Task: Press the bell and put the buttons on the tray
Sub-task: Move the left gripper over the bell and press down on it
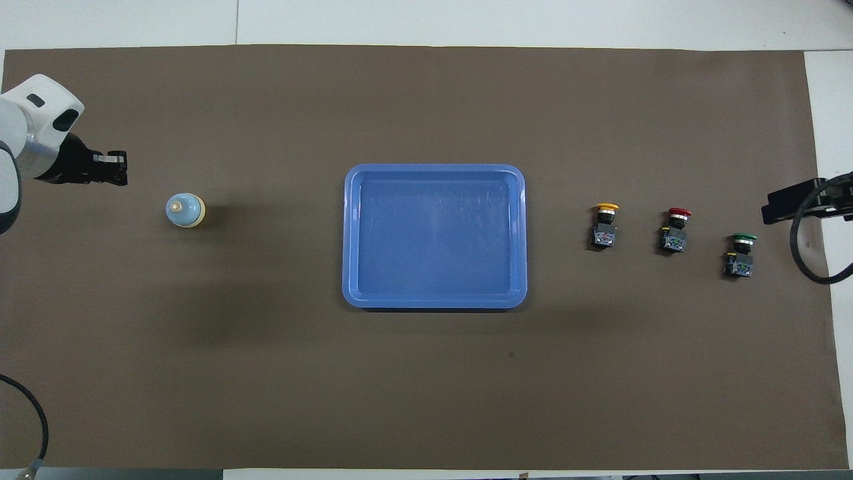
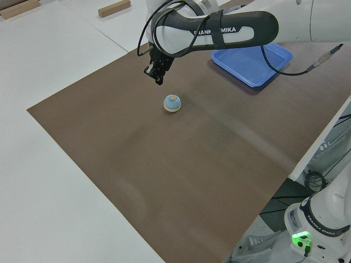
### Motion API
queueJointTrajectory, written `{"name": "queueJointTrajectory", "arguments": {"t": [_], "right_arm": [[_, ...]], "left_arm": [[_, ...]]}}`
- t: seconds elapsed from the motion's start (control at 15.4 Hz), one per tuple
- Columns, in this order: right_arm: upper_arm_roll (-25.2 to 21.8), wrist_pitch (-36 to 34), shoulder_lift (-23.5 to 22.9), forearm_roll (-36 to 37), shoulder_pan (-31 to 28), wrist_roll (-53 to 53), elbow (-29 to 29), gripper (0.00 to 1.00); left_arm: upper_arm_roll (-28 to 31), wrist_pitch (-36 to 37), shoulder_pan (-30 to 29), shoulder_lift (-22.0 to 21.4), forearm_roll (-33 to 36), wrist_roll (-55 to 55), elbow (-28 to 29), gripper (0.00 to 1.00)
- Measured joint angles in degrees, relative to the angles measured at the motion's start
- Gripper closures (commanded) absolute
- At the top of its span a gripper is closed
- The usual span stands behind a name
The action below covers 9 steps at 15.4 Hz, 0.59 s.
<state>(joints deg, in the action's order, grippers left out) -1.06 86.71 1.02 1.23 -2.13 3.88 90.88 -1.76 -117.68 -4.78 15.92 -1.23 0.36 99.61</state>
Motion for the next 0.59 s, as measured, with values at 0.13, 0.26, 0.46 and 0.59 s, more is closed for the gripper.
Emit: {"name": "queueJointTrajectory", "arguments": {"t": [0.13, 0.26, 0.46, 0.59], "right_arm": [[0.0, 0.0, 0.0, 0.0, 0.0, 0.0, 0.0, 0.0], [0.0, 0.0, 0.0, 0.0, 0.0, 0.0, 0.0, 0.0], [-0.01, 0.0, 0.0, 0.0, -0.11, 0.0, 0.0, 0.0], [-0.01, 0.0, 0.0, 0.0, -0.13, 0.0, 0.0, 0.0]], "left_arm": [[-0.33, -1.72, 0.23, 0.0, 0.0, -0.61, 1.32, 1.0], [-0.38, -2.33, 0.7, 0.0, 0.0, -1.08, 2.33, 1.0], [-0.43, -3.64, 1.42, -0.01, 0.0, -2.39, 3.8, 1.0], [-0.46, -5.51, 2.37, -0.01, 0.0, -3.54, 5.46, 1.0]]}}
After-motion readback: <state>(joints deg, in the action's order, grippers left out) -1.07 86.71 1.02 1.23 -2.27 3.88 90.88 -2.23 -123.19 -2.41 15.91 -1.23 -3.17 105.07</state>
